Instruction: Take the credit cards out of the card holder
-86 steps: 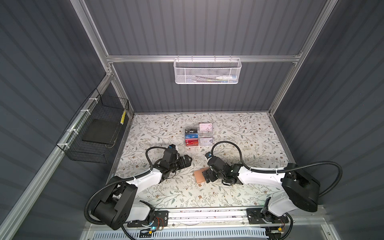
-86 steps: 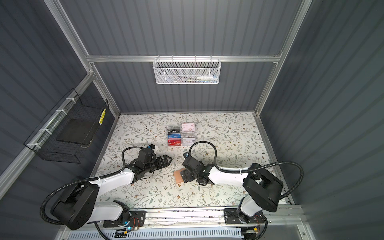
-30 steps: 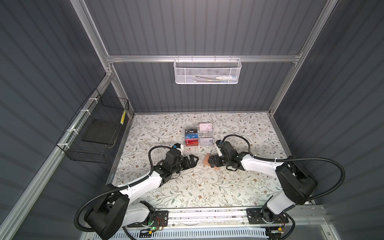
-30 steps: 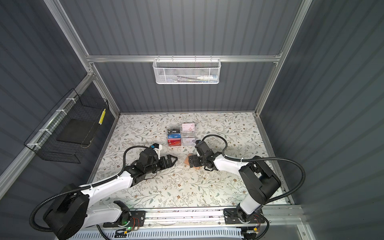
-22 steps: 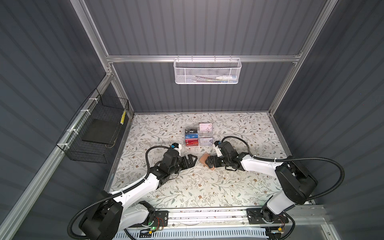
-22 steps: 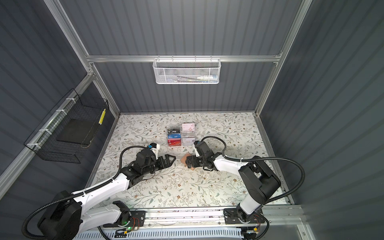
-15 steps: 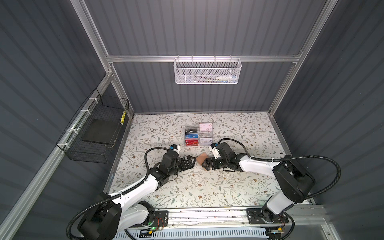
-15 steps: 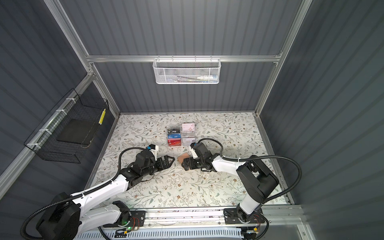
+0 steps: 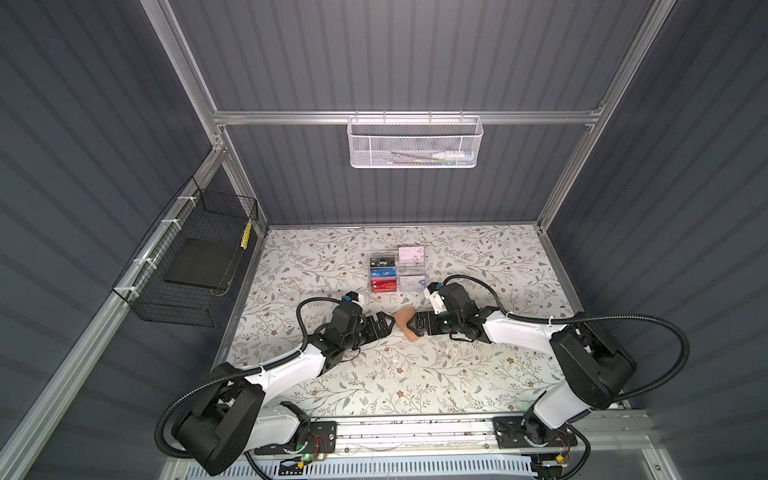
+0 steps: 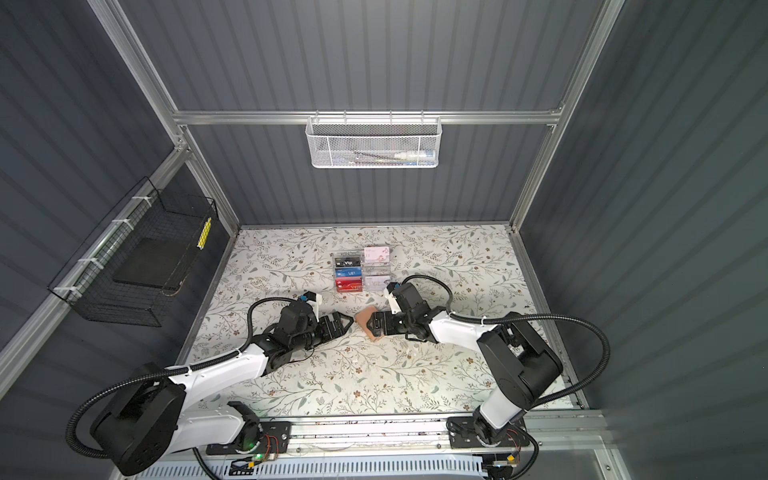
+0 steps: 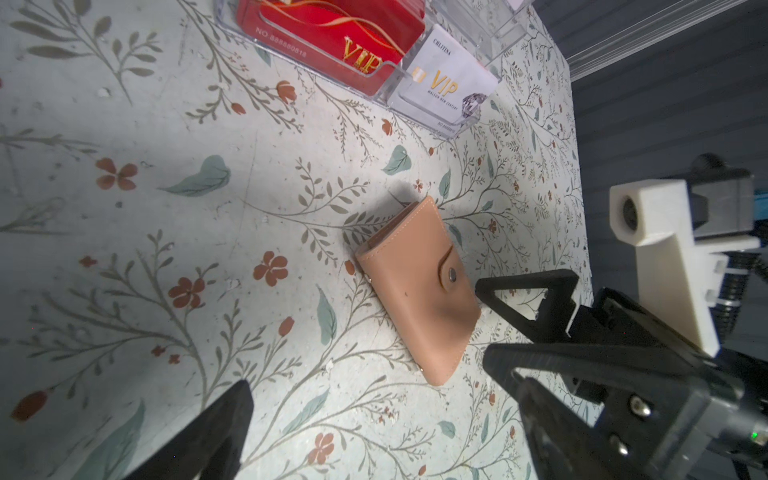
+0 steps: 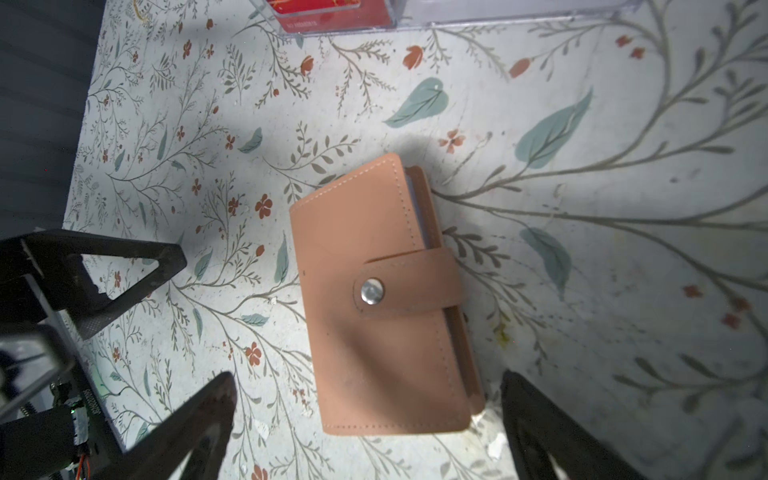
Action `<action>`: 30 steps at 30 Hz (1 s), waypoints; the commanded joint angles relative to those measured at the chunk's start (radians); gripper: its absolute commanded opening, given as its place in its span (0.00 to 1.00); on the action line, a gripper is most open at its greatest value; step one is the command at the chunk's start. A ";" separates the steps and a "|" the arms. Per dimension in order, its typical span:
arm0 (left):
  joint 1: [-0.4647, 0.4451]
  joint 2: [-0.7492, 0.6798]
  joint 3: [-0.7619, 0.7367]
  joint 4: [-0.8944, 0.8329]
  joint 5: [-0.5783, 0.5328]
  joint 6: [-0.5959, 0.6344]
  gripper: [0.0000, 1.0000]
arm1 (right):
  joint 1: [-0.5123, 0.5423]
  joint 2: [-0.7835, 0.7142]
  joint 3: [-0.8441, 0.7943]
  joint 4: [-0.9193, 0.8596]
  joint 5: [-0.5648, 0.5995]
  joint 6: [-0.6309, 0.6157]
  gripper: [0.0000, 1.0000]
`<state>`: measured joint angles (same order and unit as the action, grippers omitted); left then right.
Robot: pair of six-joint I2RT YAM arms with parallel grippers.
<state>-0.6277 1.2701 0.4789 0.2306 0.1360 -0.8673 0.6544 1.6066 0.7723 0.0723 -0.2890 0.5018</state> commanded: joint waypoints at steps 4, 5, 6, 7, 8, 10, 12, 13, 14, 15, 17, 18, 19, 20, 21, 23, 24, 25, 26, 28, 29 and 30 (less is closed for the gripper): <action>-0.001 -0.050 -0.017 -0.017 -0.005 0.003 1.00 | 0.013 0.070 0.006 0.066 -0.126 0.035 0.93; -0.001 -0.059 -0.017 -0.026 -0.010 0.006 1.00 | 0.018 0.078 0.008 0.067 -0.132 0.034 0.91; -0.001 -0.073 -0.019 -0.037 -0.017 0.011 1.00 | 0.021 0.083 0.011 0.071 -0.138 0.035 0.88; 0.000 -0.084 -0.018 -0.050 -0.023 0.015 1.00 | 0.025 0.086 0.013 0.076 -0.140 0.035 0.86; 0.000 -0.094 -0.019 -0.062 -0.028 0.019 1.00 | 0.027 0.087 0.013 0.079 -0.143 0.036 0.84; 0.002 -0.108 -0.026 -0.071 -0.035 0.020 1.00 | 0.035 0.090 0.012 0.089 -0.149 0.036 0.79; 0.005 -0.111 -0.032 -0.069 -0.038 0.019 1.00 | 0.039 0.096 0.014 0.093 -0.157 0.034 0.75; 0.005 -0.107 -0.031 -0.067 -0.037 0.019 1.00 | 0.039 0.097 0.019 0.086 -0.157 0.034 0.75; 0.006 -0.100 -0.030 -0.062 -0.034 0.019 1.00 | 0.039 0.096 0.021 0.079 -0.149 0.032 0.74; 0.005 -0.088 -0.025 -0.054 -0.026 0.019 1.00 | 0.039 0.091 0.022 0.071 -0.134 0.027 0.73; 0.005 -0.062 -0.017 -0.037 -0.005 0.021 1.00 | 0.038 0.088 0.021 0.063 -0.113 0.021 0.73; 0.005 -0.047 -0.013 -0.030 0.002 0.023 1.00 | 0.038 0.089 0.021 0.061 -0.110 0.021 0.72; 0.005 -0.036 -0.011 -0.022 0.006 0.022 1.00 | 0.039 0.093 0.022 0.062 -0.110 0.021 0.71; 0.005 -0.031 -0.011 -0.017 0.008 0.022 1.00 | 0.037 0.095 0.024 0.061 -0.110 0.022 0.70; 0.005 -0.024 -0.010 -0.013 0.008 0.024 1.00 | 0.036 0.098 0.027 0.059 -0.107 0.021 0.70; 0.005 -0.014 -0.007 -0.008 0.008 0.029 1.00 | 0.032 0.100 0.027 0.059 -0.096 0.023 0.66; 0.005 -0.007 -0.003 -0.007 0.008 0.032 1.00 | 0.026 0.103 0.028 0.064 -0.093 0.024 0.64; 0.006 0.003 0.001 -0.004 0.009 0.032 1.00 | 0.021 0.107 0.028 0.068 -0.097 0.026 0.61; 0.005 0.013 0.004 0.002 0.012 0.035 1.00 | 0.016 0.112 0.028 0.073 -0.103 0.030 0.59; 0.005 0.036 0.011 0.028 0.026 0.029 1.00 | 0.004 0.124 0.033 0.081 -0.121 0.035 0.52; 0.005 0.048 0.012 0.041 0.032 0.022 1.00 | 0.000 0.127 0.033 0.085 -0.125 0.037 0.48; 0.005 0.060 0.014 0.054 0.037 0.019 1.00 | -0.003 0.133 0.033 0.088 -0.129 0.040 0.44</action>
<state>-0.6270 1.3048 0.4648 0.2424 0.1440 -0.8581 0.6621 1.7206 0.7868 0.1547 -0.3985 0.5426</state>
